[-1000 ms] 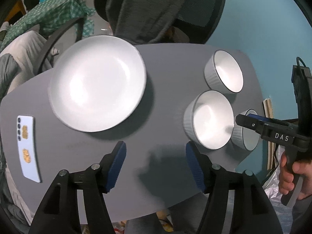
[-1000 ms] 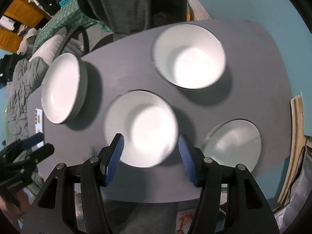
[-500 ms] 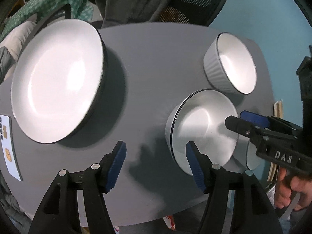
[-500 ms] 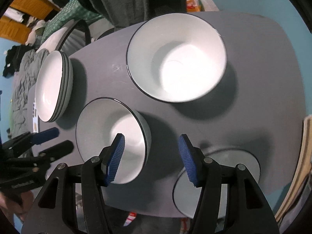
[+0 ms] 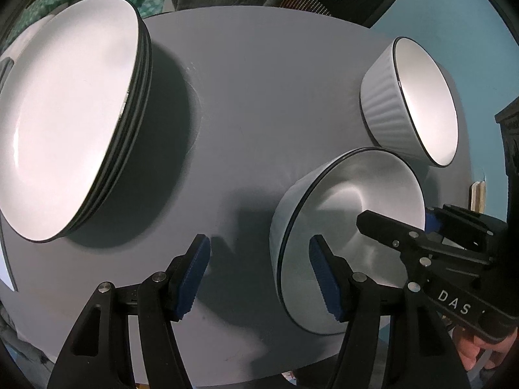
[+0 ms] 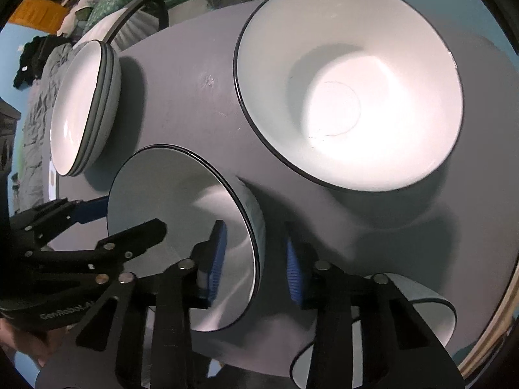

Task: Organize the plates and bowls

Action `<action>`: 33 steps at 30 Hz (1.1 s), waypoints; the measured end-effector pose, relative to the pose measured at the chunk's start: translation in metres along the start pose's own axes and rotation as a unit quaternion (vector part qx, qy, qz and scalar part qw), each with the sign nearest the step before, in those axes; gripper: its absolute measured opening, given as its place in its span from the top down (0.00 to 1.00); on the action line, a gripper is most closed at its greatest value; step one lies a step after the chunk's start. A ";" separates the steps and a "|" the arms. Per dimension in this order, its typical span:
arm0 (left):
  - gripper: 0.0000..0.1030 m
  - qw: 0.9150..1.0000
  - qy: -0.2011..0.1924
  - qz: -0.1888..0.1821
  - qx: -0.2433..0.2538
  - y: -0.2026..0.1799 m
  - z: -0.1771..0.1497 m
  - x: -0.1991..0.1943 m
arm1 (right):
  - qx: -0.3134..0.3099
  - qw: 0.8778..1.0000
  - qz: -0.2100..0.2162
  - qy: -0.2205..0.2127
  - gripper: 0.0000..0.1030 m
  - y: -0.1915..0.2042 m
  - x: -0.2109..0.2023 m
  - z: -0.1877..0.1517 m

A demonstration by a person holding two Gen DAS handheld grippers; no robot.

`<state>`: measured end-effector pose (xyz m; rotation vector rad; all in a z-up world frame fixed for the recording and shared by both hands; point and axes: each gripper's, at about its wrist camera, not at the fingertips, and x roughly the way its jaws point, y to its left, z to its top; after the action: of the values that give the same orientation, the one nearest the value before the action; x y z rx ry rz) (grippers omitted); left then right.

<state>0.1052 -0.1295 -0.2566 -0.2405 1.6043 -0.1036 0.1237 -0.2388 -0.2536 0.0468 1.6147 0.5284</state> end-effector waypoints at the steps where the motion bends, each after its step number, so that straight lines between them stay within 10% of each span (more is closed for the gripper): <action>1: 0.37 1.000 0.001 0.001 0.000 0.000 0.001 0.001 | -0.001 1.000 0.002 0.002 0.70 0.000 0.002 0.001; 17: 0.80 1.000 0.012 -0.022 0.004 0.001 -0.006 0.004 | 0.001 1.000 0.010 0.006 0.86 -0.007 0.008 -0.002; 33: 0.83 1.000 0.016 -0.006 0.001 -0.007 -0.011 -0.016 | 0.042 0.999 0.022 0.012 0.90 -0.005 0.000 -0.008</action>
<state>0.0955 -0.1340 -0.2392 -0.2475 1.6347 -0.1195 0.1173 -0.2456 -0.2554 0.1391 1.6617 0.4963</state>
